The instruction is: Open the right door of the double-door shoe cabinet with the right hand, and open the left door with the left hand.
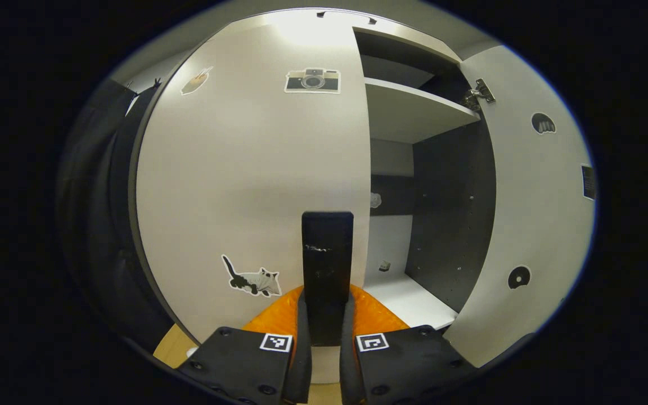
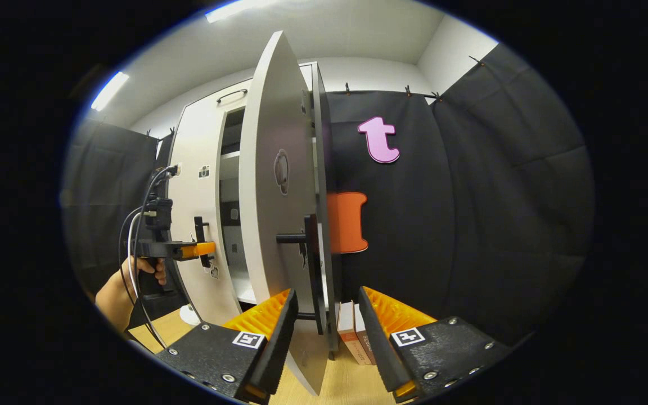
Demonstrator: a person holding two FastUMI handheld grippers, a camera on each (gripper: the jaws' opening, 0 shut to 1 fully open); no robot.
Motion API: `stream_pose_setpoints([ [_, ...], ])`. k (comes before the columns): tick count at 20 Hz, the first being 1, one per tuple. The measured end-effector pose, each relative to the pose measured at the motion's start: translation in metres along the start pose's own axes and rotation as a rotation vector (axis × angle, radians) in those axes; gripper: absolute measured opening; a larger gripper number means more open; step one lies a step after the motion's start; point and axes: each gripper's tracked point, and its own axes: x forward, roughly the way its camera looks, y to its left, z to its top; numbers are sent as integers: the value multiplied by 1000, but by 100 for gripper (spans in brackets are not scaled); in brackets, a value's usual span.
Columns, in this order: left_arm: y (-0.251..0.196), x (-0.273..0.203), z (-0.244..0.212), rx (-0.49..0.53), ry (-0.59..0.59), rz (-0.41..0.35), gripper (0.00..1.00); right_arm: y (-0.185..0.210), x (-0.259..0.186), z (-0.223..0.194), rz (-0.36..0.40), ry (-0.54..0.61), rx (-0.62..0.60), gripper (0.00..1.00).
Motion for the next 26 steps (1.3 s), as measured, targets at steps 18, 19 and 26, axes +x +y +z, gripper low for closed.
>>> stream_pose_setpoints([
  [18, 53, -138, -17, 33, -72, -15, 20, 14, -16, 1, -28, -10, 6, 68],
  [19, 58, -144, -18, 34, -74, -10, 20, 15, -18, 2, -29, -14, -2, 68],
  [26, 86, -159, -20, 36, -79, 61, 20, 38, -23, 7, 6, -22, 4, 72],
])
